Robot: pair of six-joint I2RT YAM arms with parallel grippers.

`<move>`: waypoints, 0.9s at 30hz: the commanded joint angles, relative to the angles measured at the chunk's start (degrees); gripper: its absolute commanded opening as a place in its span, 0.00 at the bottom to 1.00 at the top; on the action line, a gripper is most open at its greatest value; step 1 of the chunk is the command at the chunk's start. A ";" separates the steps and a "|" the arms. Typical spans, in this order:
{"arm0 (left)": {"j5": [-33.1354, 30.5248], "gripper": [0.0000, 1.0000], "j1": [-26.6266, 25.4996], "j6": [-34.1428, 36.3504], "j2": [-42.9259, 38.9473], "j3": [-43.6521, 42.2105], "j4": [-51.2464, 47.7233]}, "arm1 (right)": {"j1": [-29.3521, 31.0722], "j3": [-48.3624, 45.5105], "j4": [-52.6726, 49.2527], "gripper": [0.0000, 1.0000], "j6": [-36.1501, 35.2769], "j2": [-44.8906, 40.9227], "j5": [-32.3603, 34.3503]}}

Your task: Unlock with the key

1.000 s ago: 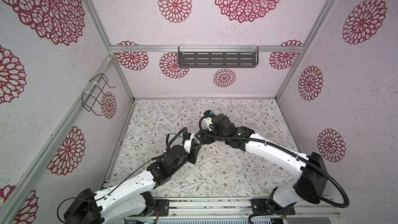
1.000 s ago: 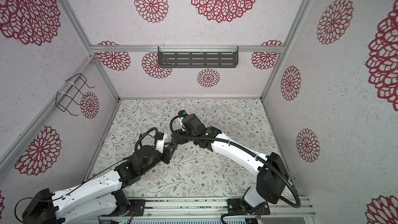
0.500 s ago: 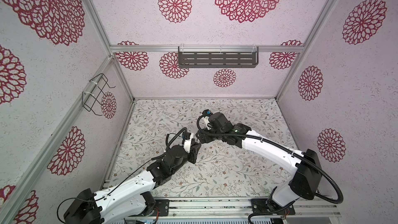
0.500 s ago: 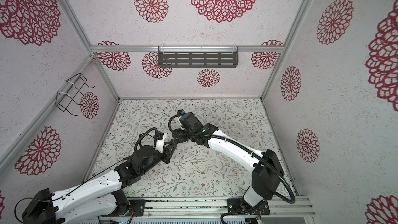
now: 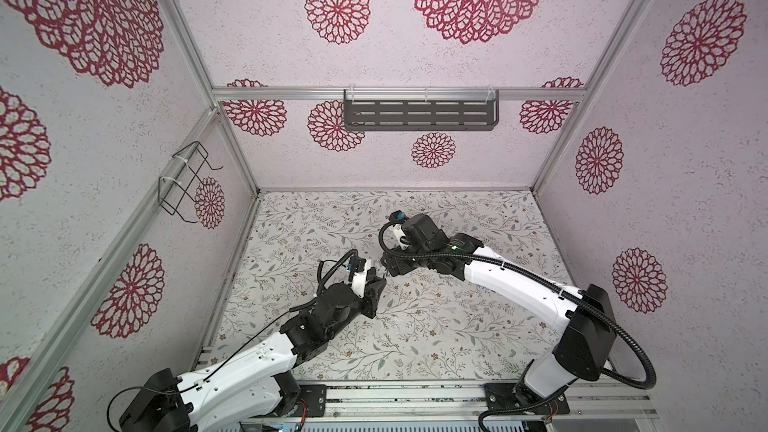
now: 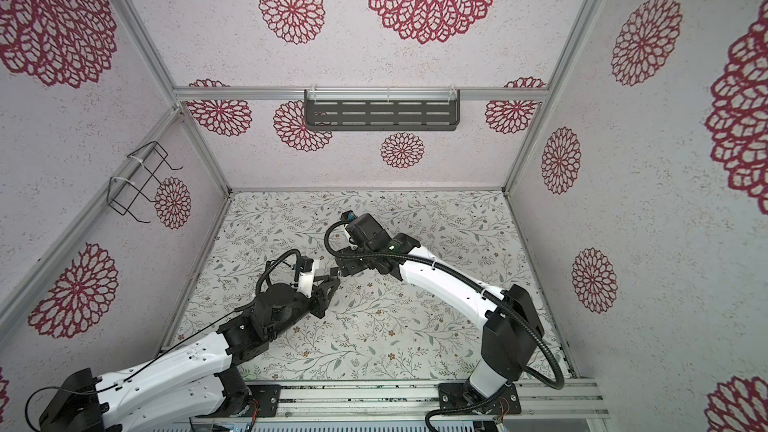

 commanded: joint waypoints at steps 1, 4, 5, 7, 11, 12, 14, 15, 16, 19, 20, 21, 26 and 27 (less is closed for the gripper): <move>-0.14 0.00 -0.54 1.83 -0.97 -0.25 3.08 | -0.49 2.26 -2.38 0.77 -2.70 -0.69 0.25; 0.14 0.00 -0.54 1.96 -1.21 -0.10 3.09 | -0.95 2.17 -3.27 0.77 -4.03 -0.70 -1.40; 0.17 0.00 -0.59 1.99 -1.31 -0.21 3.20 | -1.11 1.79 -3.12 0.77 -4.24 -1.02 -2.18; -0.18 0.00 -0.54 2.20 -1.46 -0.50 3.63 | -1.57 0.66 -2.58 0.77 -4.46 -1.91 -3.90; -0.02 0.00 -0.56 2.34 -1.51 -0.42 3.76 | -1.93 -1.82 -0.27 0.77 -5.30 -4.15 -8.66; 0.00 0.00 -0.54 2.46 -1.50 -0.42 3.80 | -1.93 -2.43 0.32 0.77 -5.30 -4.70 -9.34; -0.03 0.00 -0.54 2.54 -1.50 -0.33 3.82 | -2.14 -3.18 0.62 0.77 -5.39 -5.56 -9.05; 0.08 0.00 -0.54 2.49 -1.50 -0.27 3.80 | -2.27 -3.37 0.39 0.77 -5.47 -5.94 -8.64; 0.20 0.00 -0.54 2.53 -1.50 -0.33 3.86 | -2.44 -3.53 0.30 0.77 -5.54 -6.23 -8.60; 1.19 0.00 -0.55 2.91 -1.50 -0.11 3.89 | -2.98 -4.31 0.19 0.77 -5.53 -7.59 -7.15; 1.39 0.00 -0.54 3.10 -1.42 -0.09 3.88 | -3.24 -4.33 0.12 0.77 -5.57 -8.09 -6.44; 1.51 0.00 -0.54 3.16 -1.33 -0.06 3.88 | -3.41 -4.40 0.34 0.77 -5.52 -8.72 -5.99; 3.21 0.00 -0.54 3.54 -0.38 0.52 4.23 | -3.77 -3.50 1.66 0.78 -5.39 -8.61 -8.06; 3.43 0.00 -0.55 3.70 -0.04 0.76 4.28 | -3.79 -2.82 1.42 0.78 -5.38 -7.73 -8.55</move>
